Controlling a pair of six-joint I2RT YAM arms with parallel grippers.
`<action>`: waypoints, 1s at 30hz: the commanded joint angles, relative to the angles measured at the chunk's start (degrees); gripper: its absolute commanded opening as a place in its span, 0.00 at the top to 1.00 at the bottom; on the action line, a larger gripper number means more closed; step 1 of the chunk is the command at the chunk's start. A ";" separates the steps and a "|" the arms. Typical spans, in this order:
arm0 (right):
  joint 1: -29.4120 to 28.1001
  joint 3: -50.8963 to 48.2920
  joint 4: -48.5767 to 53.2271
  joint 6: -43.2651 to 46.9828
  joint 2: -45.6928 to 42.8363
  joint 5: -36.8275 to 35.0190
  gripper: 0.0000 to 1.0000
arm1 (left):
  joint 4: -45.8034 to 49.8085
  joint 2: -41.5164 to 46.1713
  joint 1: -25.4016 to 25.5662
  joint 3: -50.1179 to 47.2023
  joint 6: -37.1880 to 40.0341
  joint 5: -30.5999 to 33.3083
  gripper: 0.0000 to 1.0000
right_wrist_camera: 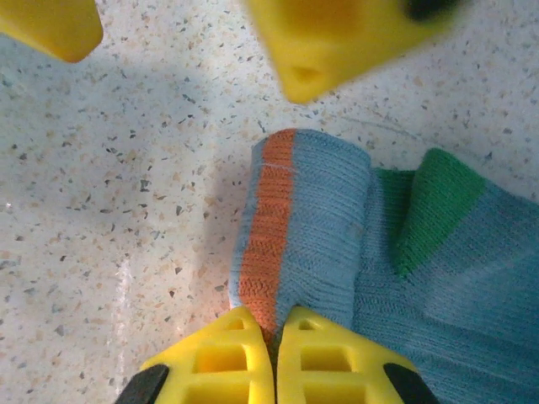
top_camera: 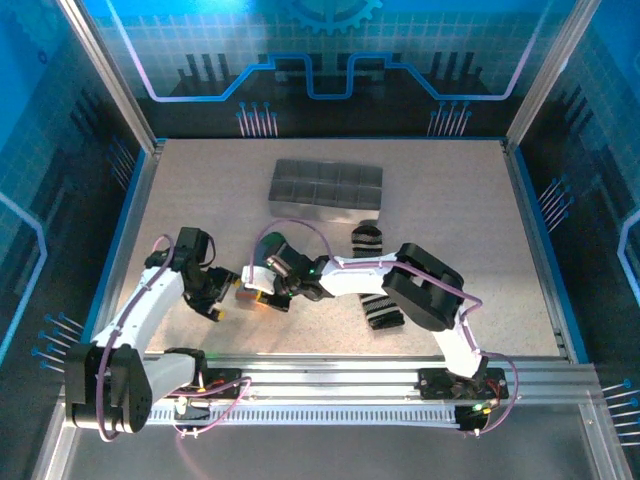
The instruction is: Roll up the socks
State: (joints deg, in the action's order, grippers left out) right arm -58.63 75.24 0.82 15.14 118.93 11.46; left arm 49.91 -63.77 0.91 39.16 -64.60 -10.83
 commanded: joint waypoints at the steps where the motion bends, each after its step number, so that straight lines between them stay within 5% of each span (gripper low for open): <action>1: 2.65 0.34 9.56 -7.17 4.05 8.16 1.00 | -1.39 1.78 -0.47 -1.80 -1.46 -2.20 0.33; 9: 7.13 5.33 12.31 -16.17 8.71 18.51 1.00 | -17.46 1.32 0.78 -6.97 -3.33 -9.08 0.34; 21: 10.48 9.25 13.07 -24.43 13.93 27.65 1.00 | -24.95 -9.66 3.56 -7.32 -4.14 -7.47 0.34; 26: 10.56 9.68 13.86 -24.33 13.92 27.38 1.00 | -24.60 -14.16 4.30 -7.21 -3.94 -5.42 0.50; 30: 10.34 8.70 13.37 -22.25 12.03 25.88 1.00 | -19.76 -18.39 5.86 -6.87 -4.27 -4.67 0.73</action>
State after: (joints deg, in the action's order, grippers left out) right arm -48.36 85.89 8.08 -7.94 129.29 41.95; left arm 25.61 -78.72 5.15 33.36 -69.12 -17.37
